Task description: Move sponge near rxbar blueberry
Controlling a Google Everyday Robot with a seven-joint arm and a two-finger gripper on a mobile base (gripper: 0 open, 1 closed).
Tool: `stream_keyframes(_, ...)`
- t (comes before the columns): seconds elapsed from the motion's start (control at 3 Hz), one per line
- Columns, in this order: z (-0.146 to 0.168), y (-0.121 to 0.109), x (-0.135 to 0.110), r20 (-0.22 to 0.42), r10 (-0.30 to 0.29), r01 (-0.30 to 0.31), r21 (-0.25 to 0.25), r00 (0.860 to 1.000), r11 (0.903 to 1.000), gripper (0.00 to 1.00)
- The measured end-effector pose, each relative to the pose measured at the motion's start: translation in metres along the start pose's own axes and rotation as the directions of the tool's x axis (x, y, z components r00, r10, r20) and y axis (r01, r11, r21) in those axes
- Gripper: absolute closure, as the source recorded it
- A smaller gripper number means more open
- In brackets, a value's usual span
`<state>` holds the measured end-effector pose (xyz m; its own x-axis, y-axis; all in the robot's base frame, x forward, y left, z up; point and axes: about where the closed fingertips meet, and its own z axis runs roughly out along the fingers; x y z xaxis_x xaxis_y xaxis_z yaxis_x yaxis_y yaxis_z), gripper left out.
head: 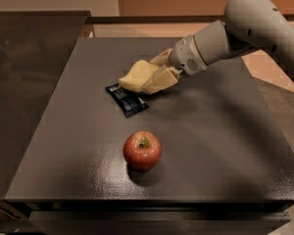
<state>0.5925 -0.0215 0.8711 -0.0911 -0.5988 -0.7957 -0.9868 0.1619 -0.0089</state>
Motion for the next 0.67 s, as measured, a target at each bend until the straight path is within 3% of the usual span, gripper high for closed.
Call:
stream_keyframes(0.33,0.0022,0.0007,-0.0004,0.0,-0.001,0.001,-0.004,1.0,1.0,0.0)
stream_keyframes(0.67,0.0023,0.0007,-0.0004,0.0,-0.001,0.001,-0.005,1.0,1.0,0.0)
